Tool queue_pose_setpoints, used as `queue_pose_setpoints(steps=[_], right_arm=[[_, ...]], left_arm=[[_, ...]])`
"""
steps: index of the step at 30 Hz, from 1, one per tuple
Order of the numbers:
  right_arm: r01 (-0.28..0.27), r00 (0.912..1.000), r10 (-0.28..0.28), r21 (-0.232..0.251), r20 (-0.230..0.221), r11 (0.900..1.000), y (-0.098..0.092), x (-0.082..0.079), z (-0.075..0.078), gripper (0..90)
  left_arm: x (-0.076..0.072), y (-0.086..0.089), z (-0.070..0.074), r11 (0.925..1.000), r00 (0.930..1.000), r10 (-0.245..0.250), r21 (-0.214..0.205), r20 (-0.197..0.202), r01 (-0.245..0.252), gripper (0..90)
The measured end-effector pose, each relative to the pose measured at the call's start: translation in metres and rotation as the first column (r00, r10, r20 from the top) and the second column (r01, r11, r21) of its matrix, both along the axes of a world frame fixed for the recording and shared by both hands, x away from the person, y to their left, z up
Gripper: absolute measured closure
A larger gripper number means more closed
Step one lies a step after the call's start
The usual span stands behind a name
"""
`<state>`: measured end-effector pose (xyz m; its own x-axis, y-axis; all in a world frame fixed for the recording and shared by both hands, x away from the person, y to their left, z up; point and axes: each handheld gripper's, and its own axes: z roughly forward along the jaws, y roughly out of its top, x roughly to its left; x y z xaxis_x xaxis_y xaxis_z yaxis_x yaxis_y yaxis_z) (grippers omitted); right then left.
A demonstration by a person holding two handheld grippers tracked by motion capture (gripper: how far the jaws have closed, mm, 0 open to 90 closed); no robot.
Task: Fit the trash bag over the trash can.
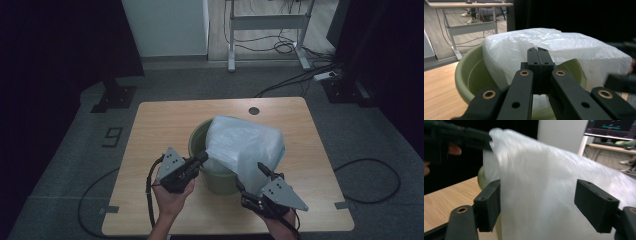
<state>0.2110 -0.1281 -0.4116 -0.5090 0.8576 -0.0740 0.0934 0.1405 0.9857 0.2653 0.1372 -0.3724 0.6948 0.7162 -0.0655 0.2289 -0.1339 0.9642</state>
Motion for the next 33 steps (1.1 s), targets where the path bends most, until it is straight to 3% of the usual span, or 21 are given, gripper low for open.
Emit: queue_pose_setpoints(steps=[5, 8, 14, 15, 20, 24, 26, 29, 33], right_arm=[[0.017, 0.9994, -0.016, 0.012, -0.03, 0.9998, -0.012, -0.003, -0.015, 21.1], [0.021, 0.9982, -0.02, 0.013, -0.057, 0.9997, -0.02, 0.0, -0.023, 25.6], [0.041, 0.9962, -0.04, 0.011, -0.078, 0.9991, -0.03, 0.001, -0.029, 29.1], [0.045, 0.9959, -0.044, 0.011, -0.08, 0.9989, -0.032, 0.001, -0.03, 32.3], [0.01, 0.9965, -0.009, 0.019, -0.083, 0.9998, -0.041, 0.002, -0.026, 73.0], [-0.007, 0.9978, 0.01, 0.037, -0.066, 0.9993, -0.05, 0.01, -0.016, 88.8], [-0.011, 0.9981, 0.013, 0.047, -0.06, 0.9988, -0.054, 0.016, -0.01, 88.5], [-0.016, 0.9969, 0.022, 0.087, -0.075, 0.9961, -0.06, 0.022, -0.009, 68.7], [-0.036, 0.9944, 0.046, 0.113, -0.095, 0.993, -0.062, 0.025, -0.018, 43.3]], left_arm=[[0.001, 0.005, 0.0, 0.9997, 0.9998, 0.013, -0.019, -0.013, -0.013, 90.0], [0.001, 0.007, 0.0, 0.9996, 0.9998, 0.013, -0.026, -0.015, -0.013, 90.0], [0.0, 0.009, -0.001, 0.9993, 0.9997, 0.02, -0.031, -0.014, -0.02, 89.9], [0.0, 0.009, -0.001, 0.9993, 0.9997, 0.02, -0.033, -0.015, -0.02, 90.0], [-0.003, 0.014, 0.0, 0.9983, 0.9999, -0.001, -0.058, -0.015, 0.0, 90.0], [-0.007, 0.016, -0.001, 0.9984, 0.9998, -0.016, -0.055, -0.013, 0.015, 89.9], [-0.009, 0.017, -0.001, 0.9986, 0.9999, -0.009, -0.052, -0.008, 0.009, 89.9], [-0.008, 0.021, -0.003, 0.9983, 0.9999, 0.006, -0.058, -0.011, -0.007, 89.9], [-0.004, 0.026, -0.006, 0.9969, 0.9993, 0.017, -0.076, -0.033, -0.02, 89.8]])
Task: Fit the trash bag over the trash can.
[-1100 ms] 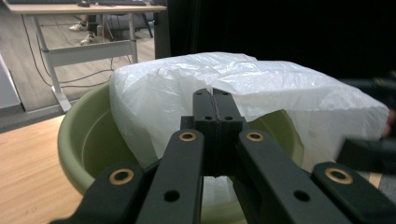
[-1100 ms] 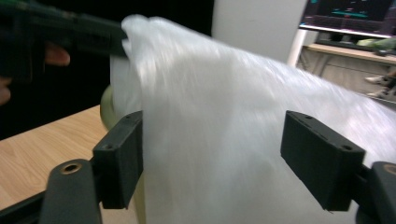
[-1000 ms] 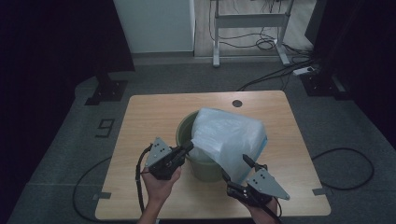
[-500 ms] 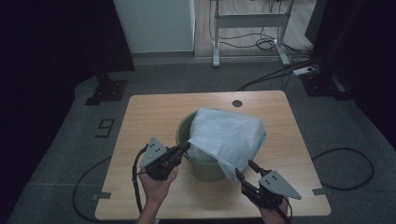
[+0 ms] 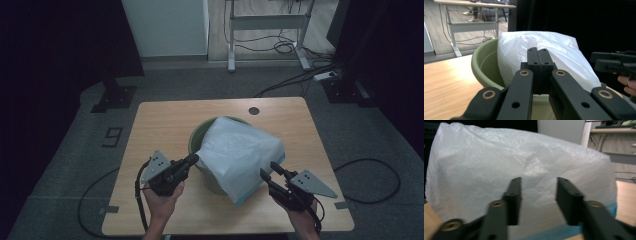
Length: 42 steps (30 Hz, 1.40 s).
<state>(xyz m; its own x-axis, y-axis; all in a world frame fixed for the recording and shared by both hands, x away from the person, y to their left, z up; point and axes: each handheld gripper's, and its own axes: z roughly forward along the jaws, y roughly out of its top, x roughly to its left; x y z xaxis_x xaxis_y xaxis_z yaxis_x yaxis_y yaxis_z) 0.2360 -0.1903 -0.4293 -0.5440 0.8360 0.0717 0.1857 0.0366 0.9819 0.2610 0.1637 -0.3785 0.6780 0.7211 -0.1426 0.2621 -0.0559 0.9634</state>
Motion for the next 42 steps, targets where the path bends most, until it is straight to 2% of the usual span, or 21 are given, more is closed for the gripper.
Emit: queue_pose_setpoints(steps=[2, 5, 9, 15, 20, 26, 29, 33, 36, 38, 42], right_arm=[[-0.023, 0.9995, 0.023, 0.006, -0.019, 0.9997, 0.003, 0.002, -0.004, 35.0], [-0.046, 0.9985, 0.046, -0.019, -0.032, 0.9987, 0.012, 0.004, -0.007, 22.7], [-0.049, 0.9973, 0.047, -0.038, -0.057, 0.9981, 0.018, 0.008, -0.013, 16.2], [-0.029, 0.9969, 0.025, -0.043, -0.075, 0.9987, 0.015, 0.012, -0.026, 13.3], [-0.015, 0.9988, 0.014, -0.017, -0.048, 0.9997, 0.009, 0.015, -0.013, 13.3], [0.029, 0.9995, -0.029, -0.023, -0.012, 0.9993, -0.005, 0.025, 0.01, 13.3], [0.054, 0.9985, -0.054, -0.028, -0.01, 0.9982, -0.015, 0.038, 0.018, 13.4], [0.045, 0.9986, -0.046, -0.019, -0.027, 0.9988, -0.025, 0.047, 0.019, 14.2], [0.013, 0.9987, -0.013, 0.0, -0.05, 0.9999, -0.029, 0.052, 0.012, 17.2], [-0.017, 0.9984, 0.018, 0.012, -0.055, 0.9998, -0.03, 0.052, 0.008, 27.4], [-0.072, 0.9971, 0.071, -0.022, -0.026, 0.9972, -0.027, 0.048, 0.005, 65.5]], left_arm=[[0.0, 0.0, -0.001, 1.0, 1.0, -0.002, -0.004, -0.004, 0.002, 89.9], [0.001, -0.002, -0.001, 1.0, 1.0, -0.006, -0.005, -0.005, 0.006, 89.7], [0.001, -0.004, -0.001, 0.9999, 0.9999, -0.012, -0.006, -0.011, 0.012, 89.6], [0.003, -0.004, -0.003, 0.9998, 0.9996, -0.02, -0.009, -0.021, 0.02, 89.3], [0.002, -0.003, -0.004, 0.9998, 0.9995, -0.02, -0.008, -0.024, 0.02, 89.2], [0.002, 0.001, -0.005, 1.0, 0.9997, -0.008, -0.004, -0.022, 0.008, 89.1], [0.002, 0.007, -0.005, 0.9999, 0.9996, 0.013, -0.01, -0.023, -0.014, 89.2], [0.006, 0.017, -0.009, 0.9988, 0.9985, 0.037, -0.031, -0.041, -0.038, 89.2], [0.008, 0.022, -0.013, 0.9979, 0.9975, 0.043, -0.046, -0.057, -0.045, 89.1], [0.009, 0.023, -0.014, 0.9978, 0.9972, 0.042, -0.048, -0.062, -0.045, 89.0], [0.008, 0.022, -0.014, 0.9979, 0.9975, 0.037, -0.051, -0.06, -0.04, 88.7]])
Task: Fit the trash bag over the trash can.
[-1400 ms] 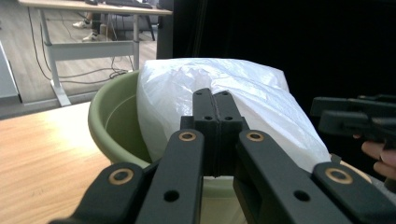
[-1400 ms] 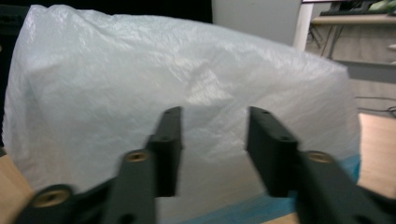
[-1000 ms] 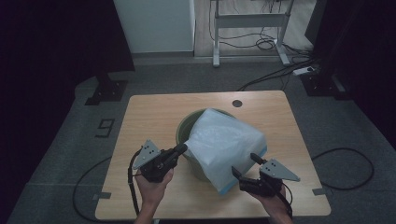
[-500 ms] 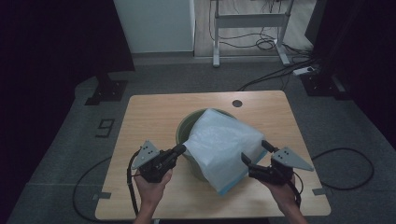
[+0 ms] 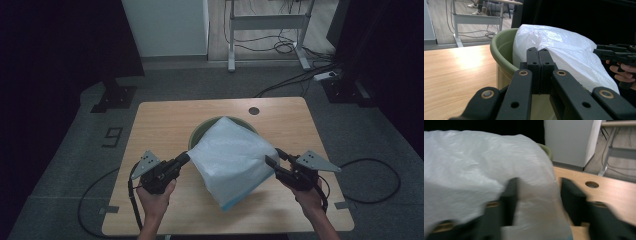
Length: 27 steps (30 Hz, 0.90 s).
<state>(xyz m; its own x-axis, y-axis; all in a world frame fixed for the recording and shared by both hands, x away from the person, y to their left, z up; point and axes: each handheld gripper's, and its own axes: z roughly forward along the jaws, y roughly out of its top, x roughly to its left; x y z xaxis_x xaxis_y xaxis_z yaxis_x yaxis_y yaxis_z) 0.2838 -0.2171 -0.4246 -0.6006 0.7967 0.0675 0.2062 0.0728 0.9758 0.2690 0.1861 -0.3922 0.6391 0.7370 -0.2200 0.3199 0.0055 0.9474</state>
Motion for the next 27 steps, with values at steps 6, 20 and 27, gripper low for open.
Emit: queue_pose_setpoints(steps=[6, 20, 27], right_arm=[[0.01, 0.9987, -0.009, -0.017, 0.05, 0.9998, 0.001, -0.003, 0.018, 86.8], [0.028, 0.9985, -0.027, -0.019, 0.047, 0.9994, 0.01, 0.023, 0.068, 86.8], [-0.026, 0.999, 0.027, -0.018, 0.036, 0.9995, 0.032, 0.024, 0.072, 86.7]], left_arm=[[-0.003, -0.002, 0.007, 0.9995, 0.9993, -0.032, 0.009, 0.021, 0.032, 83.7], [-0.016, 0.007, 0.032, 0.994, 0.9944, -0.08, 0.081, 0.069, 0.074, 32.8], [-0.01, -0.016, 0.038, 0.9803, 0.9874, -0.149, 0.139, 0.053, 0.141, 29.0]])
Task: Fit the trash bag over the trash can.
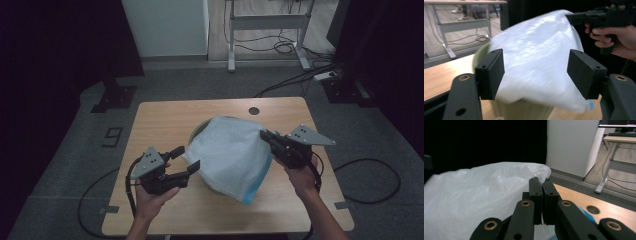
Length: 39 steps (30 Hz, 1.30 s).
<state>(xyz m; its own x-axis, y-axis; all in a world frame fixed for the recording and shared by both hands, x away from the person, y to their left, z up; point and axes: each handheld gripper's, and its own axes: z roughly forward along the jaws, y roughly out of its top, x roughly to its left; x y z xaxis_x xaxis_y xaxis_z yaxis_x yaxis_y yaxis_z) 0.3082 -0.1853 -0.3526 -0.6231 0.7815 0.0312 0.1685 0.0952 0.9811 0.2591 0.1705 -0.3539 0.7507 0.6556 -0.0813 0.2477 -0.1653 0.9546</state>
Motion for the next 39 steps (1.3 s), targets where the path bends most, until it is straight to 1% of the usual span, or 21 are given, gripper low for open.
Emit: queue_pose_setpoints(steps=[4, 6, 9, 10, 12, 15, 16, 17, 18, 19, 20, 22, 24, 27, 28, 29, 31, 33, 34, 36, 39], right_arm=[[-0.023, 0.9997, 0.023, 0.003, -0.001, 0.9997, 0.01, 0.0, 0.004, 86.8], [-0.038, 0.9992, 0.038, 0.021, -0.008, 0.9991, 0.015, 0.0, 0.005, 86.9], [-0.058, 0.9982, 0.058, 0.027, -0.013, 0.998, 0.022, -0.002, 0.005, 87.1], [-0.075, 0.997, 0.075, 0.027, -0.019, 0.9968, 0.028, -0.004, 0.004, 87.2], [-0.085, 0.9961, 0.085, 0.029, -0.022, 0.996, 0.03, -0.004, 0.004, 87.3], [-0.108, 0.9937, 0.109, 0.03, -0.027, 0.9937, 0.035, -0.007, 0.003, 87.4], [-0.112, 0.9933, 0.113, 0.026, -0.025, 0.9933, 0.036, -0.008, 0.003, 87.4], [-0.121, 0.9922, 0.121, 0.03, -0.027, 0.9922, 0.037, -0.009, 0.003, 87.4], [-0.121, 0.9922, 0.121, 0.03, -0.027, 0.9922, 0.037, -0.009, 0.003, 87.4], [-0.124, 0.9918, 0.125, 0.035, -0.027, 0.9917, 0.037, -0.009, 0.003, 87.4], [-0.124, 0.9918, 0.125, 0.035, -0.027, 0.9917, 0.037, -0.009, 0.003, 87.3], [-0.123, 0.992, 0.124, 0.032, -0.027, 0.9919, 0.036, -0.009, 0.003, 87.3], [-0.118, 0.9923, 0.119, 0.033, -0.032, 0.9924, 0.035, -0.009, 0.004, 87.1], [-0.113, 0.993, 0.114, 0.035, -0.03, 0.993, 0.033, -0.007, 0.004, 83.6], [-0.11, 0.9934, 0.111, 0.033, -0.028, 0.9934, 0.032, -0.006, 0.004, 77.6], [-0.102, 0.9943, 0.103, 0.036, -0.026, 0.9941, 0.032, -0.006, 0.004, 70.9], [-0.074, 0.9972, 0.074, 0.04, -0.007, 0.9964, 0.029, -0.009, 0.004, 55.2], [-0.058, 0.9981, 0.058, 0.043, 0.023, 0.9974, 0.024, -0.018, 0.005, 45.0], [-0.048, 0.9981, 0.046, 0.046, 0.041, 0.9978, 0.02, -0.023, 0.005, 41.0], [-0.037, 0.9978, 0.033, 0.056, 0.057, 0.9978, 0.01, -0.037, 0.003, 36.0], [-0.03, 0.9974, 0.027, 0.047, 0.067, 0.9984, -0.001, -0.055, -0.007, 33.3]], left_arm=[[0.003, -0.014, -0.001, 0.9989, 0.9988, -0.041, 0.021, -0.026, 0.041, 24.1], [0.005, -0.022, -0.003, 0.9972, 0.9974, -0.06, 0.043, -0.041, 0.062, 20.2], [0.007, -0.03, -0.01, 0.9943, 0.9955, -0.071, 0.075, -0.062, 0.076, 15.9], [0.007, -0.032, -0.013, 0.9934, 0.9949, -0.073, 0.084, -0.069, 0.079, 15.6], [0.007, -0.035, -0.018, 0.9913, 0.9951, -0.066, 0.109, -0.074, 0.074, 15.8], [0.007, -0.037, -0.024, 0.9885, 0.9961, -0.052, 0.138, -0.071, 0.061, 21.4], [0.007, -0.037, -0.026, 0.988, 0.9964, -0.049, 0.143, -0.07, 0.058, 26.6], [0.007, -0.037, -0.027, 0.9876, 0.9966, -0.048, 0.146, -0.066, 0.057, 38.3], [0.007, -0.037, -0.029, 0.9877, 0.9969, -0.047, 0.146, -0.063, 0.056, 38.3], [0.006, -0.036, -0.03, 0.9882, 0.9974, -0.047, 0.143, -0.056, 0.054, 43.9], [0.006, -0.035, -0.03, 0.9893, 0.9971, -0.056, 0.131, -0.051, 0.063, 51.3], [0.005, -0.033, -0.029, 0.9911, 0.9966, -0.073, 0.109, -0.04, 0.076, 62.9], [0.006, -0.032, -0.027, 0.9908, 0.995, -0.09, 0.098, -0.043, 0.094, 75.4], [0.008, -0.032, -0.023, 0.9915, 0.9941, -0.098, 0.081, -0.047, 0.101, 85.3], [0.009, -0.032, -0.022, 0.9928, 0.9943, -0.094, 0.07, -0.05, 0.098, 87.8], [0.011, -0.031, -0.02, 0.9956, 0.9951, -0.083, 0.039, -0.054, 0.086, 88.4], [0.015, -0.029, -0.018, 0.9976, 0.9955, -0.069, -0.005, -0.066, 0.068, 89.5], [0.018, -0.028, -0.015, 0.9986, 0.9962, -0.049, -0.025, -0.072, 0.047, 89.7], [0.019, -0.028, -0.014, 0.9987, 0.9963, -0.038, -0.037, -0.077, 0.036, 89.8], [0.023, -0.026, -0.012, 0.9973, 0.9959, -0.025, -0.071, -0.087, 0.019, 89.9], [0.029, -0.023, -0.008, 0.9933, 0.9944, -0.018, -0.116, -0.104, 0.006, 89.9]])
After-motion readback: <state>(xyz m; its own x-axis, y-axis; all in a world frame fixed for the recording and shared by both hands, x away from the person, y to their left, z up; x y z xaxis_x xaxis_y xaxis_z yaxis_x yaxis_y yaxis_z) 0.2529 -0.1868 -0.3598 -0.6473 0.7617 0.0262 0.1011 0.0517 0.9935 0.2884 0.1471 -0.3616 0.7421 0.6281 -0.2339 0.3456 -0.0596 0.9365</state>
